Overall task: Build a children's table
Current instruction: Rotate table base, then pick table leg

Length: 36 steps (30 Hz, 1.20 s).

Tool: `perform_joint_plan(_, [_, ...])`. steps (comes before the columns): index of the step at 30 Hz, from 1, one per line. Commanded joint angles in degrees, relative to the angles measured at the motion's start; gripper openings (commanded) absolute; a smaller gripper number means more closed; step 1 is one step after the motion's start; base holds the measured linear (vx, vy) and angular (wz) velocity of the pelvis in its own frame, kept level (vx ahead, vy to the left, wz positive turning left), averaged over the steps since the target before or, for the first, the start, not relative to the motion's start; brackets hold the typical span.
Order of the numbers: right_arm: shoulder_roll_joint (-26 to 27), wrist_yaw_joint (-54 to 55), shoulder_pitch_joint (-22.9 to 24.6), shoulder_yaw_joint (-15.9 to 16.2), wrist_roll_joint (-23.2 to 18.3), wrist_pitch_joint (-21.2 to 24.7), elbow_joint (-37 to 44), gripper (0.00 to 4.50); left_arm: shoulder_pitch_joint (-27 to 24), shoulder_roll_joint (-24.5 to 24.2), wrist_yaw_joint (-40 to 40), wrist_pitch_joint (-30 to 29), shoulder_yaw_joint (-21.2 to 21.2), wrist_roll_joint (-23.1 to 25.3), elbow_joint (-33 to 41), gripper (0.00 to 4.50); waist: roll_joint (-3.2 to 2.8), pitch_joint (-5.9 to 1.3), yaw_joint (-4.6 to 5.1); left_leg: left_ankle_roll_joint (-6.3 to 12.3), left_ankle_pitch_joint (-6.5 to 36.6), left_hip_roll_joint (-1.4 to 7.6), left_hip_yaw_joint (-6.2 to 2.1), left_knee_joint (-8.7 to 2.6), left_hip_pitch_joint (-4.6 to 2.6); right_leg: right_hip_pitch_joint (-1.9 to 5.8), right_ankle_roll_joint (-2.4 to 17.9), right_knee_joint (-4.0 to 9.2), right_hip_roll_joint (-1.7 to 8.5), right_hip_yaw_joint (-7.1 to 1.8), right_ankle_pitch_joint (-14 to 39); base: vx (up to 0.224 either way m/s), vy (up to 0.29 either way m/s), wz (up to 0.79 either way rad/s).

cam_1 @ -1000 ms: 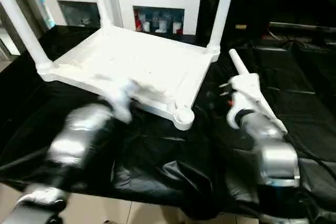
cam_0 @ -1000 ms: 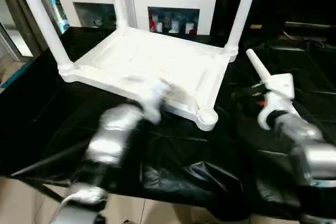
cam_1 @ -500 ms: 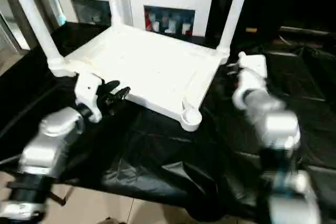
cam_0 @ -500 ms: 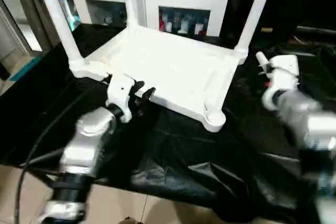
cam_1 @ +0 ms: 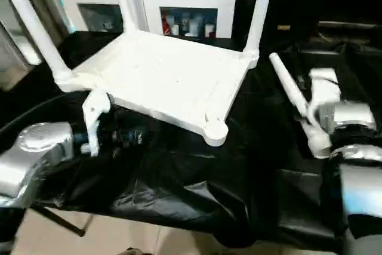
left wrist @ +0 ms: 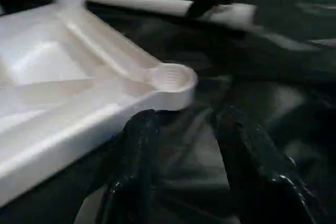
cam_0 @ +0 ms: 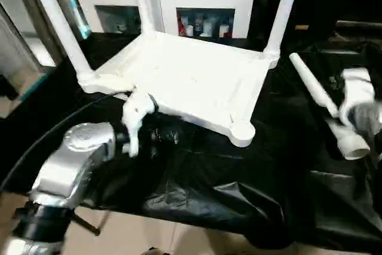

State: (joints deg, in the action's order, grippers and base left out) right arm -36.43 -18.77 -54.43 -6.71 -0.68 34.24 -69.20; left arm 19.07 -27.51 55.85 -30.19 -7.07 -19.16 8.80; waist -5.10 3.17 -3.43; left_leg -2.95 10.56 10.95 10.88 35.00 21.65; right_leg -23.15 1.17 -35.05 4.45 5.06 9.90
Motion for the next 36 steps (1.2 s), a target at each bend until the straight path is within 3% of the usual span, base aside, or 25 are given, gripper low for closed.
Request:
perform_joint_plan(1, [-0.7,-2.3,-1.8,0.6,1.0,-0.2,-1.5,4.46,0.3,-0.9,0.5,-0.6,-0.6,-0.1,0.6,2.06,0.90,-3.77,0.00,1.98,14.0,1.27,-0.61,-2.91,-0.83,2.90,13.5,4.50,3.15,-2.18,17.7,0.000,0.000,0.00])
perform_joint_plan(7, [-1.2,-7.5,-2.7,2.4,2.1,0.0,-3.4,4.46,0.7,-1.6,0.5,-0.8,-0.9,0.0,0.7,2.06,0.65,-3.68,0.31,1.89,15.4,1.23,-0.90,-2.92,-0.78,2.72,11.0,4.96,3.08,-1.69,23.0,0.000,0.000,0.00])
perform_joint_plan(10, [-1.1,-13.5,-4.3,5.6,4.4,0.4,-4.8,4.46,0.7,-2.2,0.5,-1.6,-0.8,-0.4,1.5,2.06,0.81,-3.68,0.50,2.24,15.5,1.22,-0.97,-2.89,-0.60,2.74,11.0,4.95,3.09,-1.63,23.1,0.000,0.000,0.00])
perform_joint_plan(14, [-0.9,-15.8,-4.9,6.7,5.5,0.6,-5.1,4.46,0.8,-2.2,0.4,-1.6,-0.8,-0.3,1.5,2.06,0.68,-3.74,0.55,2.42,15.4,1.37,-1.07,-2.85,-0.60,2.64,11.7,4.74,3.05,-1.67,22.3,0.000,0.000,0.00])
perform_joint_plan(15, [-0.8,-17.2,-5.3,7.5,6.2,0.8,-5.3,4.46,0.8,-2.2,0.3,-1.5,-0.9,-0.3,1.5,2.06,1.00,-3.73,0.61,2.52,15.3,1.42,-1.05,-2.88,-0.61,2.63,11.6,4.77,3.07,-1.71,22.1,0.000,0.000,0.00])
perform_joint_plan(16, [-0.8,-17.2,-5.3,7.5,6.2,0.8,-5.3,4.46,0.8,-2.2,0.3,-1.5,-0.9,-0.3,1.5,2.06,0.85,-3.77,0.55,2.53,15.3,1.42,-1.12,-2.86,-0.56,2.66,11.9,4.57,3.06,-1.68,21.9,0.000,0.000,0.00])
perform_joint_plan(18, [-0.2,-21.3,-6.2,10.1,7.9,1.1,-5.8,4.46,1.0,-2.1,-0.1,-1.0,-1.1,-0.2,1.2,2.06,1.41,-3.92,0.51,3.08,14.1,1.54,-1.09,-2.82,-0.35,2.73,12.5,4.42,3.13,-1.78,20.1,0.000,0.000,0.00])
perform_joint_plan(22, [0.7,-23.1,-6.6,11.1,8.9,1.2,-6.2,4.46,1.0,-1.9,-0.4,-0.4,-1.1,0.1,1.2,2.06,1.19,-4.05,0.39,3.74,12.1,1.68,-1.14,-2.66,-0.18,2.70,13.0,4.12,3.29,-1.92,18.4,0.000,0.000,0.00])
perform_joint_plan(23, [0.9,-23.4,-6.6,11.4,9.1,1.2,-6.3,4.46,1.0,-1.8,-0.5,-0.2,-1.1,0.2,1.1,2.06,1.56,-4.01,0.42,3.90,12.0,1.72,-1.07,-2.65,-0.13,2.66,13.1,4.14,3.24,-1.96,18.0,0.000,0.000,0.00])
perform_joint_plan(26, [1.5,-24.7,-6.8,12.4,10.2,1.4,-6.4,4.46,1.1,-1.6,-0.7,0.1,-1.2,0.4,0.9,2.06,1.25,-3.99,0.27,3.67,12.4,1.78,-1.13,-2.67,-0.19,2.59,13.3,3.97,3.28,-1.98,18.2,0.000,0.000,0.00])
perform_joint_plan(27, [1.9,-25.2,-6.7,13.0,10.7,1.4,-6.5,4.30,1.1,-1.4,-0.9,0.6,-1.3,0.6,0.7,2.06,1.59,-3.96,0.24,3.66,12.4,1.80,-1.13,-2.66,-0.20,2.63,13.2,3.92,3.35,-2.04,18.4,0.000,0.000,0.00])
perform_joint_plan(29, [2.2,-24.3,-6.5,12.9,10.6,1.5,-6.7,4.12,1.3,-1.3,-1.0,0.7,-1.4,0.7,0.5,2.06,1.41,-3.92,0.22,3.48,12.5,1.81,-1.09,-2.68,-0.25,2.54,13.0,4.03,3.36,-2.10,18.7,0.000,0.000,0.00])
perform_joint_plan(31, [2.6,-24.5,-6.2,13.3,11.2,1.4,-7.0,3.95,1.9,-1.0,-0.9,0.6,-1.5,0.6,-0.1,2.06,2.22,-3.90,0.14,3.37,12.0,1.77,-0.98,-2.67,-0.24,2.57,12.7,4.10,3.37,-2.17,19.3,0.000,0.000,0.00])
perform_joint_plan(35, [2.7,-24.5,-6.1,13.4,11.2,1.6,-7.2,3.63,2.3,-1.0,-0.7,0.7,-1.7,0.5,-0.5,2.06,2.01,-3.78,-0.03,2.88,12.3,1.84,-1.07,-2.73,-0.23,2.57,12.5,4.05,3.46,-2.17,19.7,0.000,0.000,0.00])
perform_joint_plan(36, [2.7,-24.6,-6.1,13.3,11.3,1.7,-7.3,3.51,2.4,-1.1,-0.5,0.9,-1.9,0.6,-0.7,2.06,2.57,-3.81,-0.03,2.90,12.2,1.84,-1.05,-2.73,-0.22,2.60,12.3,3.99,3.49,-2.21,19.9,0.000,0.000,0.00])
